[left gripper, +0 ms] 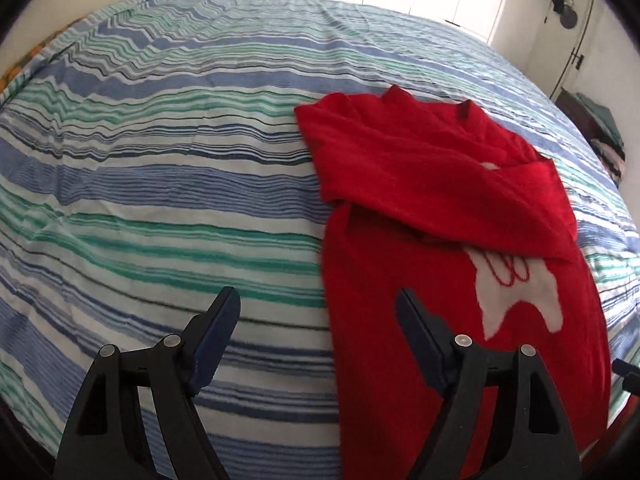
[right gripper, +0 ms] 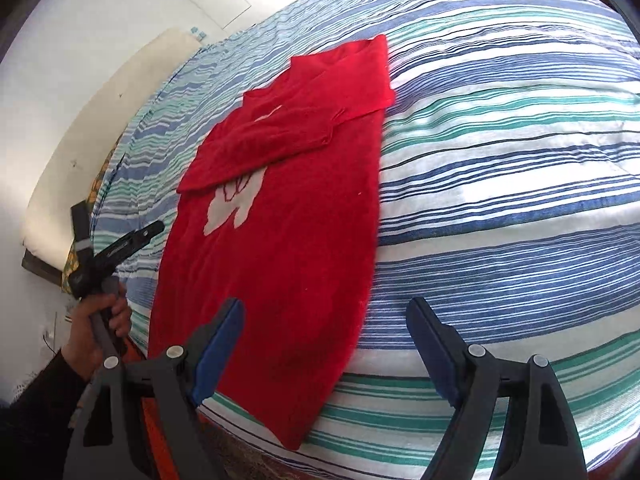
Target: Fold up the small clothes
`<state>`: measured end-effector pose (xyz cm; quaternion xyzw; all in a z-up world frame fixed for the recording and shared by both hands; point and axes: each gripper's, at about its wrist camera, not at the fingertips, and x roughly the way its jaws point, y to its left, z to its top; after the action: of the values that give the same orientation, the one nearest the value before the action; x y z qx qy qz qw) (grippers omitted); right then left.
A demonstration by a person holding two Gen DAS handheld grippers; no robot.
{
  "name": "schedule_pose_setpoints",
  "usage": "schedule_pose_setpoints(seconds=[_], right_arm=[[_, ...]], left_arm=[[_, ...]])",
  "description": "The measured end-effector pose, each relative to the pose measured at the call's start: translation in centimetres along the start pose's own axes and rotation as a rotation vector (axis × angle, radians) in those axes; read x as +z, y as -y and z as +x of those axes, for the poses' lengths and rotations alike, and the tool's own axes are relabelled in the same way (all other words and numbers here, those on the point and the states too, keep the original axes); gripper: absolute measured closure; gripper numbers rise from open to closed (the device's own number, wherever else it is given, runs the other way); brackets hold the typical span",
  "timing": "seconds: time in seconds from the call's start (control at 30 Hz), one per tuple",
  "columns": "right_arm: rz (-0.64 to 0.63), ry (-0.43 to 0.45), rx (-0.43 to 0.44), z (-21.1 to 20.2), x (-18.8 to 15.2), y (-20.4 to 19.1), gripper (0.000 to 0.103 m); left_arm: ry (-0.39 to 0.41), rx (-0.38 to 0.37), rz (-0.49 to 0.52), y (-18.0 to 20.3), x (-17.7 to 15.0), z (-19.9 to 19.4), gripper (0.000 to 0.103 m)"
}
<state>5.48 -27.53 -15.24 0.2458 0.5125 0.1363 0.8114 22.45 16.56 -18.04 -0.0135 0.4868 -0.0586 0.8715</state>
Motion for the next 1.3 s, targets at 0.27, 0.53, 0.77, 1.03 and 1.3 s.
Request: schedule_pose_setpoints(seconds=[0.27, 0.53, 0.77, 1.03, 1.3], right_arm=[[-0.001, -0.022, -0.031, 0.1, -0.3, -0.7, 0.020], [-0.038, -0.052, -0.023, 1.2, -0.4, -1.3, 0.020], [-0.067, -0.005, -0.037, 0.2, -0.2, -1.6, 0.020], [-0.136, 0.052, -0.117, -1.2, 0.5, -1.6, 0.020], [-0.138, 0.074, -0.127, -2.3, -0.4, -1.5, 0.020]], left_arm=[[0.013, 0.057, -0.268, -3.1, 3.7, 5.8, 0.094], [-0.023, 0.012, -0.378, -6.6, 1.5, 4.6, 0.103], [-0.007, 0.139, -0.225, -2.8, -0.2, -1.2, 0.019], [-0.048, 0.209, -0.095, 2.8, -2.9, -4.2, 0.016], [-0.037, 0.225, -0.022, 5.2, -4.5, -6.0, 0.016]])
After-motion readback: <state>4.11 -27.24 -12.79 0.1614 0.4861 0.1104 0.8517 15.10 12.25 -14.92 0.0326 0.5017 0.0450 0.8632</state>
